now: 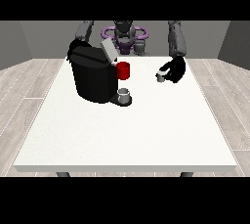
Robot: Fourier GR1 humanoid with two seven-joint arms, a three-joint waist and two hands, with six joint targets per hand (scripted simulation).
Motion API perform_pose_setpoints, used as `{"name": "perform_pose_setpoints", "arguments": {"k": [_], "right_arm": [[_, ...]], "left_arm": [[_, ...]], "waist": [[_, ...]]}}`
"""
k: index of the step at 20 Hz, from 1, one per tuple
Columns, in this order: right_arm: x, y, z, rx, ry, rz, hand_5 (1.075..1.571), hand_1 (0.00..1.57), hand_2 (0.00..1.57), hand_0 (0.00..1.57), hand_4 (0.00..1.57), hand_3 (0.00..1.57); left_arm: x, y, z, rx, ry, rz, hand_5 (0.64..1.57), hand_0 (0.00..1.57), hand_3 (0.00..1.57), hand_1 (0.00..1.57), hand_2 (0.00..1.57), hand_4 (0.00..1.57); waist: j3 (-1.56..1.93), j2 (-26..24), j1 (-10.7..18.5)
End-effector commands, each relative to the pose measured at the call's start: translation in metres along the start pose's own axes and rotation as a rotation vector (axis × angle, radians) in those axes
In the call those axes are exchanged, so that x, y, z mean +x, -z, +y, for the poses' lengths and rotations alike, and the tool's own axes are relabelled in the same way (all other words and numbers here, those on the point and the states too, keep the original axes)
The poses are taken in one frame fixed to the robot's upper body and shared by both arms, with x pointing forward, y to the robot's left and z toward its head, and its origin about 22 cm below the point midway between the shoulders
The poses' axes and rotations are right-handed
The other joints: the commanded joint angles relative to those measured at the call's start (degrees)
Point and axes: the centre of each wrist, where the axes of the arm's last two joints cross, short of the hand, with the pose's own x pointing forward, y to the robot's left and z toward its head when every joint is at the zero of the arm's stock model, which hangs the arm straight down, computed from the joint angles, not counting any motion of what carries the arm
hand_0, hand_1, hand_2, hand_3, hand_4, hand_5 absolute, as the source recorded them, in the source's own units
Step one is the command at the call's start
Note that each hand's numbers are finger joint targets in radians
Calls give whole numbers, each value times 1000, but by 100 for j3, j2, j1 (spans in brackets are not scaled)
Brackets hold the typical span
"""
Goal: Insert the coffee pod into the coffee machine and close the lid
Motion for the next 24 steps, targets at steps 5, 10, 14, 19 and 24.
{"name": "perform_pose_setpoints", "arguments": {"k": [5,10,14,19,24], "right_arm": [[-28,-1,-9,-12,-28,83,1571,0,0,0,488,0],[-12,8,5,26,-14,59,1571,0,0,0,456,0],[1,6,15,89,6,-2,1571,0,0,0,489,0],[-14,8,-6,46,-6,32,1571,0,0,0,489,0],[-11,10,15,58,-25,31,1571,0,0,0,494,0]], "left_arm": [[53,29,19,-56,-16,-117,1571,1243,1315,1243,1327,535],[84,46,43,-31,16,-178,1571,1255,1288,1255,1332,556],[69,44,84,12,-3,-145,1571,1272,1293,1272,1342,548],[111,57,83,-11,1,-179,1571,1256,1277,1256,1327,536],[150,70,90,38,-62,-158,1571,1272,1244,1272,1307,512]], "waist": [[-1,-387,194],[-1,-423,-84],[-3,-178,-330],[-1,-464,-195],[-1,-347,-376]]}}
